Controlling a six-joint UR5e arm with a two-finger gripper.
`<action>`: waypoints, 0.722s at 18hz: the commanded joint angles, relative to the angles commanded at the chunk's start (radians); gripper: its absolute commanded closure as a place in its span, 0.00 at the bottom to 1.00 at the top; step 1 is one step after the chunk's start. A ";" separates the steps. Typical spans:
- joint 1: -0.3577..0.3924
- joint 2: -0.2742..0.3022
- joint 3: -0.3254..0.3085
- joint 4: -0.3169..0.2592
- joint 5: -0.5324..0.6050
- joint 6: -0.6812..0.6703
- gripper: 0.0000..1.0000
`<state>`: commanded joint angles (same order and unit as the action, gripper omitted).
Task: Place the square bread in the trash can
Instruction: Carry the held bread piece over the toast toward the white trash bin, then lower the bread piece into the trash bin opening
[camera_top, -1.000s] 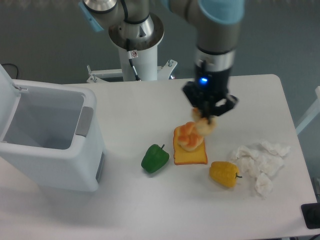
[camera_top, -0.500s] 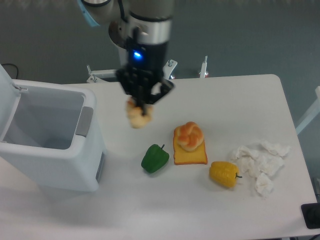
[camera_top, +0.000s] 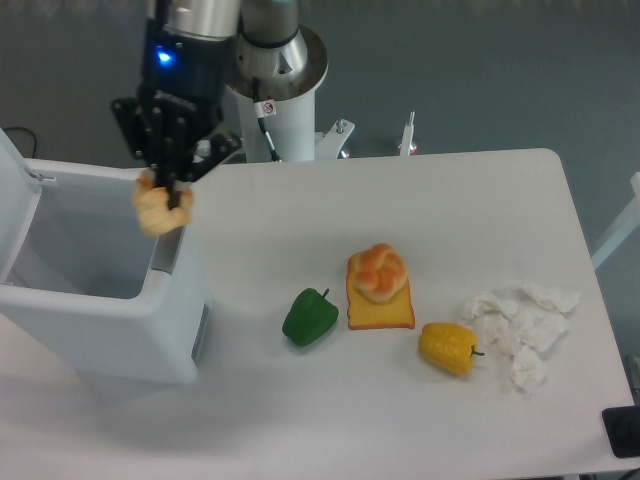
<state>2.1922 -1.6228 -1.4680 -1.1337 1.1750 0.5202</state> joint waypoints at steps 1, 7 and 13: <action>-0.006 -0.009 -0.008 0.015 -0.012 -0.011 0.77; -0.026 -0.058 -0.017 0.048 -0.055 -0.058 0.35; -0.037 -0.055 -0.032 0.046 -0.081 -0.075 0.00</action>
<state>2.1553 -1.6782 -1.5002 -1.0876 1.0938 0.4449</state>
